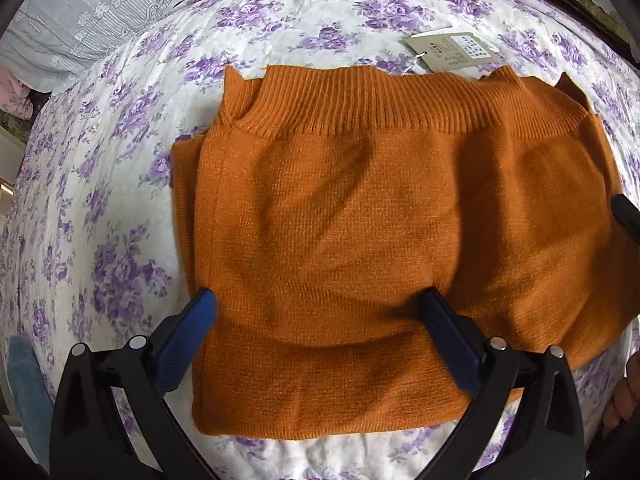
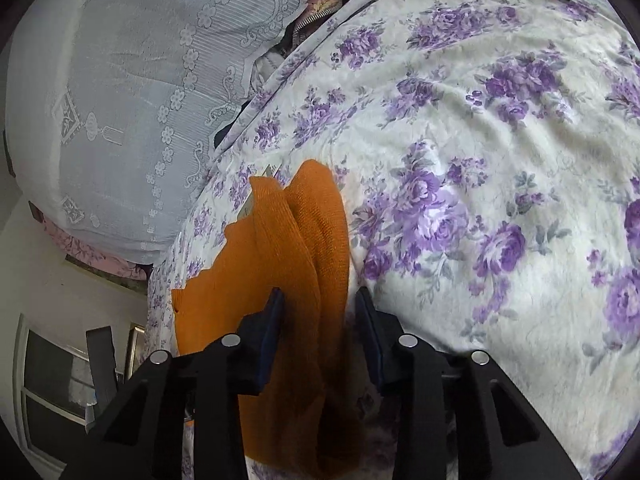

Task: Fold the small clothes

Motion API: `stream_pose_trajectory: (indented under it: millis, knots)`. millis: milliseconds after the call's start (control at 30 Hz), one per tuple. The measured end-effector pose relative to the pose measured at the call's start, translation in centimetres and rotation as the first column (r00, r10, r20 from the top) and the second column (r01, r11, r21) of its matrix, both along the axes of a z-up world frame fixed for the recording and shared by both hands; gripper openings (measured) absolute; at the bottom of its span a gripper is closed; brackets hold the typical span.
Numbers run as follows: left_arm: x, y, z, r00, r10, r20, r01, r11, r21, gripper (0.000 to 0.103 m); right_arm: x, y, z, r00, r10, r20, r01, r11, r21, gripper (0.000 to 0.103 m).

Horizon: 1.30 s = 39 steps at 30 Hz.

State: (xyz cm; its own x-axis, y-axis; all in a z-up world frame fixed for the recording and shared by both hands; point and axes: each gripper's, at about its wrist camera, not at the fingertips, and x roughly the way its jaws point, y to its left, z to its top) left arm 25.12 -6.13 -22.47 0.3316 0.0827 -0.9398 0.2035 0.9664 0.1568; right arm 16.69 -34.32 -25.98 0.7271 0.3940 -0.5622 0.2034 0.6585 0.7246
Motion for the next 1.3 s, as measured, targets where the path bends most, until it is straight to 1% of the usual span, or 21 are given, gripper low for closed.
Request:
stream_pose_trajectory:
  millis: [100, 200, 300, 400, 467, 567, 633, 700, 767, 833, 867, 933, 967, 1033, 1133, 1167, 1300]
  knots:
    - [0.1, 0.1, 0.1, 1.0, 0.002, -0.006, -0.003, 1.0, -0.005, 0.099, 0.3, 0.3, 0.3, 1.0, 0.012, -0.004, -0.012, 1.0, 0.017, 0.022]
    - [0.1, 0.1, 0.5, 1.0, 0.001, -0.001, -0.001, 1.0, -0.005, 0.099, 0.1, 1.1, 1.2, 1.0, 0.011, -0.004, -0.011, 1.0, -0.003, 0.018]
    - [-0.2, 0.3, 1.4, 1.0, 0.009, 0.006, -0.009, 0.999, -0.049, 0.099, -0.2, 1.6, 2.4, 1.0, 0.001, -0.008, -0.002, 1.0, -0.021, 0.016]
    - [-0.1, 0.6, 2.2, 1.0, 0.013, 0.011, -0.012, 0.995, -0.094, 0.099, -0.1, 2.6, 3.9, 1.0, 0.009, -0.013, -0.01, 0.998, -0.067, 0.015]
    - [-0.3, 0.5, 2.6, 1.0, -0.005, 0.013, 0.007, 0.994, -0.107, 0.099, -0.1, 3.0, 4.6, 1.0, 0.012, -0.017, -0.014, 0.997, -0.082, 0.015]
    - [-1.0, 0.0, 2.9, 0.999, -0.027, 0.031, 0.03, 0.995, -0.098, 0.099, -0.1, 3.8, 5.9, 1.0, 0.018, -0.022, -0.02, 0.994, -0.111, 0.015]
    - [-1.0, -0.2, 3.1, 0.999, -0.026, 0.027, 0.029, 0.992, -0.122, 0.099, -0.1, 4.5, 6.8, 0.999, 0.031, -0.016, -0.033, 0.989, -0.143, 0.015]
    - [0.0, -0.1, 3.8, 0.999, -0.036, 0.013, 0.038, 0.985, -0.171, 0.099, -0.1, 5.4, 7.6, 0.999, 0.051, -0.013, -0.052, 0.982, -0.181, 0.015]
    - [1.0, -0.4, 5.0, 0.999, -0.052, 0.014, 0.054, 0.976, -0.211, 0.098, -0.1, 6.2, 8.3, 0.998, 0.07, -0.009, -0.07, 0.974, -0.216, 0.015]
    - [2.3, -0.8, 6.8, 0.996, -0.083, 0.019, 0.085, 0.959, -0.269, 0.098, -0.3, 6.9, 8.5, 0.997, 0.081, -0.006, -0.08, 0.967, -0.24, 0.015]
    - [2.4, -1.1, 7.5, 0.995, -0.099, 0.032, 0.104, 0.954, -0.281, 0.098, -0.5, 7.1, 8.5, 0.996, 0.084, -0.007, -0.084, 0.966, -0.244, 0.015]
    - [2.0, -2.2, 8.3, 0.988, -0.141, 0.061, 0.152, 0.953, -0.263, 0.098, -0.7, 7.5, 8.7, 0.996, 0.087, -0.005, -0.086, 0.963, -0.257, 0.015]
    - [1.7, -2.8, 8.4, 0.985, -0.162, 0.057, 0.171, 0.951, -0.258, 0.098, -0.7, 7.7, 8.8, 0.996, 0.091, -0.003, -0.088, 0.961, -0.261, 0.015]
    - [1.4, -3.4, 8.4, 0.982, -0.183, 0.039, 0.186, 0.935, -0.303, 0.098, -0.8, 8.3, 9.0, 0.994, 0.108, -0.002, -0.104, 0.955, -0.278, 0.015]
    - [1.2, -3.5, 8.9, 0.983, -0.183, 0.021, 0.177, 0.906, -0.384, 0.098, -0.9, 9.5, 9.1, 0.99, 0.144, -0.008, -0.14, 0.941, -0.307, 0.015]
    - [1.2, -3.7, 9.1, 0.982, -0.189, 0.013, 0.178, 0.9, -0.398, 0.098, -1.0, 10.0, 9.2, 0.988, 0.156, -0.006, -0.15, 0.936, -0.318, 0.015]
    - [1.5, -5.0, 9.9, 0.975, -0.222, -0.024, 0.192, 0.888, -0.417, 0.098, -1.3, 11.4, 9.5, 0.98, 0.197, 0.0, -0.184, 0.915, -0.358, 0.015]
